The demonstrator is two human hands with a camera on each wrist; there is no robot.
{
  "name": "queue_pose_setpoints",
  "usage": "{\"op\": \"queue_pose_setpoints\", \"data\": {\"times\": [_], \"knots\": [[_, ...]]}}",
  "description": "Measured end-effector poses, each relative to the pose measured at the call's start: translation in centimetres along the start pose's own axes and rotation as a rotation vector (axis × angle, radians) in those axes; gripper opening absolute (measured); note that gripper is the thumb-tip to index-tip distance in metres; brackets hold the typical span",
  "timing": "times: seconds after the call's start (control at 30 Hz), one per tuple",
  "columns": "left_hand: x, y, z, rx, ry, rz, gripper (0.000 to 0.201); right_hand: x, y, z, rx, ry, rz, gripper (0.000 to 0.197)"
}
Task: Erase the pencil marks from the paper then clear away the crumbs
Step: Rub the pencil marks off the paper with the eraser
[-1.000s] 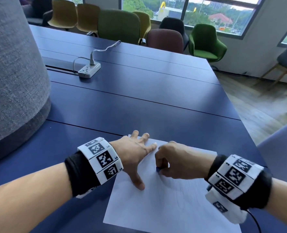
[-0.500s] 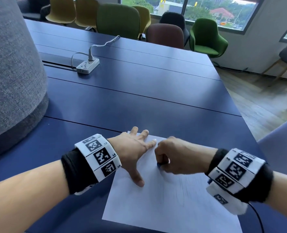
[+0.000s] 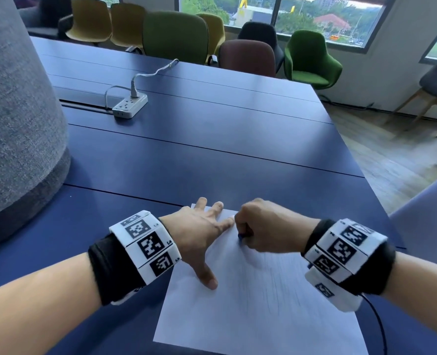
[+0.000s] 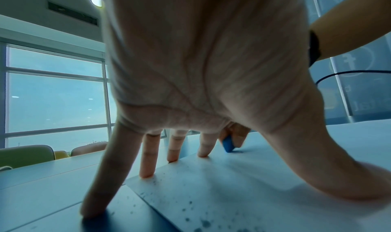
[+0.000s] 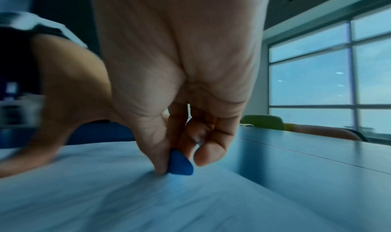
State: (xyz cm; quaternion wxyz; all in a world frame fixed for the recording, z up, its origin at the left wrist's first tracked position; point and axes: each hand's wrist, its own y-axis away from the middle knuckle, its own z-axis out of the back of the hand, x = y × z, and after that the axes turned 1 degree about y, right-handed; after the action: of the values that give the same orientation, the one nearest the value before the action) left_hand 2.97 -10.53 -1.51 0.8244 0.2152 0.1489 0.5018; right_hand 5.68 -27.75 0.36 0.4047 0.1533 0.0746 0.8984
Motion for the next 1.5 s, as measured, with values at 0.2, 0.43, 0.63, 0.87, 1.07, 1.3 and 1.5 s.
{"op": "queue_pose_setpoints", "data": {"times": [0.2,0.43,0.63,0.87,1.07,1.3,1.5], "knots": [[-0.1,0.0,0.1,0.005,-0.014,0.001,0.127,-0.8,-0.7,1.0,0.052,-0.068,-0.006,0.008],[-0.1,0.1,0.0,0.003,-0.012,0.001,0.128,0.6,0.8,-0.2,0.103,-0.061,0.078,0.005],[-0.1,0.1,0.1,-0.005,-0.017,-0.004,0.128,-1.4,-0.8,0.5,-0.03,-0.047,-0.007,0.007],[-0.2,0.1,0.1,0.011,-0.028,0.01,0.128,1.4,1.5,-0.6,0.155,-0.076,0.145,0.005],[-0.2,0.2,0.2,0.004,-0.037,0.005,0.128,1.5,2.4,-1.9,0.083,-0.084,0.15,0.004],[-0.2,0.3,0.3,0.018,-0.028,0.016,0.128,1.1,1.8,-1.1,0.029,-0.107,0.1,0.005],[-0.4,0.2,0.2,0.028,-0.047,0.03,0.131,2.9,4.2,-1.7,0.274,-0.138,0.218,0.008]]}}
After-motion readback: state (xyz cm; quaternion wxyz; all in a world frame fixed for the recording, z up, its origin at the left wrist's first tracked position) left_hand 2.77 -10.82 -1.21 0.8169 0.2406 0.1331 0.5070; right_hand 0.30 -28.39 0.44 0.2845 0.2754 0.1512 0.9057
